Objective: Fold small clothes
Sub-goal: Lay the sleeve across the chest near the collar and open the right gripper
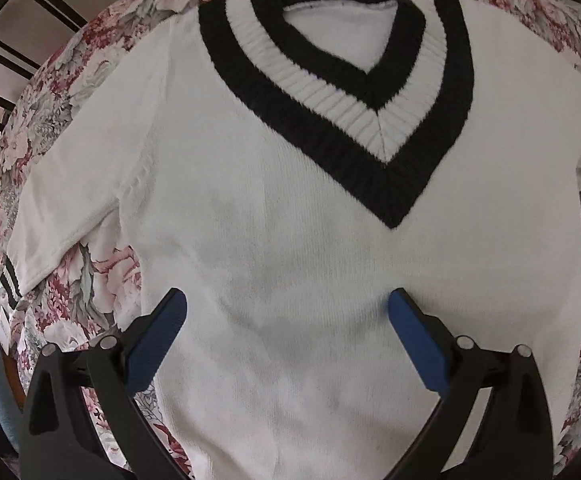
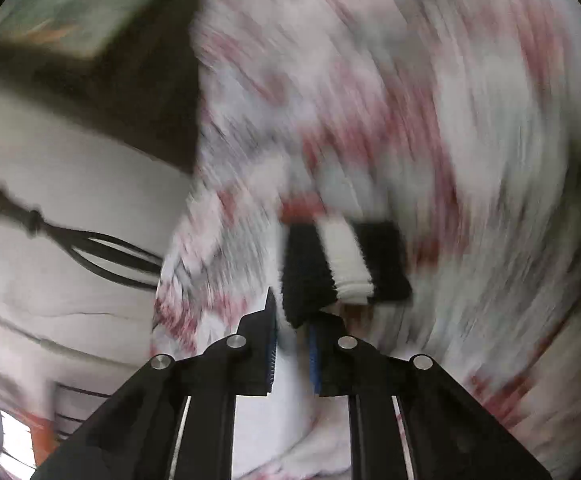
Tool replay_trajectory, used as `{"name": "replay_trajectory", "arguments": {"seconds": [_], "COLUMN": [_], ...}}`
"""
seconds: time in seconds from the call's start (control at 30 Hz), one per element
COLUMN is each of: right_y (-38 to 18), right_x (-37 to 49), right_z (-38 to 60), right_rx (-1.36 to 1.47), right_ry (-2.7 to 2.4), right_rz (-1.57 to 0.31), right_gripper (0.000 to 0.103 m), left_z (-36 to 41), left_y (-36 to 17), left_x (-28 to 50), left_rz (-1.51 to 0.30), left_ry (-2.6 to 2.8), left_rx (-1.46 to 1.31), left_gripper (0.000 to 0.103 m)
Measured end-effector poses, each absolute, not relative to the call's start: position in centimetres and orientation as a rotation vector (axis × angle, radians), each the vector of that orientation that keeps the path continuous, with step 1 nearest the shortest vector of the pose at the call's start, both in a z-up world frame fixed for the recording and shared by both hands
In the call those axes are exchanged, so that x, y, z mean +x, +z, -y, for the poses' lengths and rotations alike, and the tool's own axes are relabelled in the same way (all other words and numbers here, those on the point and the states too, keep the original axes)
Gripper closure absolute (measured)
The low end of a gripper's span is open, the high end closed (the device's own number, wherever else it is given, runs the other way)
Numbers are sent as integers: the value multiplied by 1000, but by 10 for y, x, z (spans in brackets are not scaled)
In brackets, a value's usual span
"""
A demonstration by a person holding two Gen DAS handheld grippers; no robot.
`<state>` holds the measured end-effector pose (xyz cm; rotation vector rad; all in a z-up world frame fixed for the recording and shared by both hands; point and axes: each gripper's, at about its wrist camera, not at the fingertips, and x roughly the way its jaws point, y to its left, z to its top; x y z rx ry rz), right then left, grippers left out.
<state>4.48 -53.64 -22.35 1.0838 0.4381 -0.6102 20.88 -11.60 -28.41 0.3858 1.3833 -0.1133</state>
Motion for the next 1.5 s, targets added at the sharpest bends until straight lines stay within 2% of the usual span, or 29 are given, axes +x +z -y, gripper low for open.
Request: {"name": "replay_trajectory", "arguments": {"seconds": [0.07,0.1,0.13,0.2,0.27,0.3,0.37,0.4,0.47,0.5,0.53,0.6,0.87,1.5], "right_y": [-220,-238,-263,-282,-274,-268,-264,-267,-279,-283,-286,-281,-197,-147], "right_x": [48,50,51,39,34,33,38,42,35,30,24,17,52,100], "right_z": [536,540,544,548,552,551,548,547,551,554,557,556,525,457], "right_rx": [968,993,1040,1173,1272,1282,1208,1185,1212,1236,1273,1281,953,891], "right_ry": [-708,-741,-767,-762,-714,-687,-718,-729,-757,-777,-782,-772,-667,-517], "right_rz": [-528,-614,-723,-685,-604,-555,-592,-626,-631,-629,-601,-540,-468,-475], "right_gripper": [89,85,85,85,59,42,41,42,57,76,84,90,91,91], "left_z": [110,105,105,101,103,105,105,106,101,101,100,102,103,37], "left_y": [-277,-276,-278,-283,-284,-284,-280,-280,-280,-280,-281,-281,-272,-219], "left_x": [201,204,204,207,208,209,211,211,213,212,212,213,216,236], "left_rz": [-1377,-1382,-1397,-1418,-1425,-1419,-1403,-1398,-1402,-1405,-1405,-1402,-1396,-1376], "left_ry": [-115,-116,-114,-117,-120,-118,-111,-107,-107,-107,-107,-106,-106,-125], "left_rx": [384,384,383,374,354,346,347,352,356,356,357,358,335,163], "left_gripper": [5,5,5,5,5,5,5,5,5,5,5,5,5,5]}}
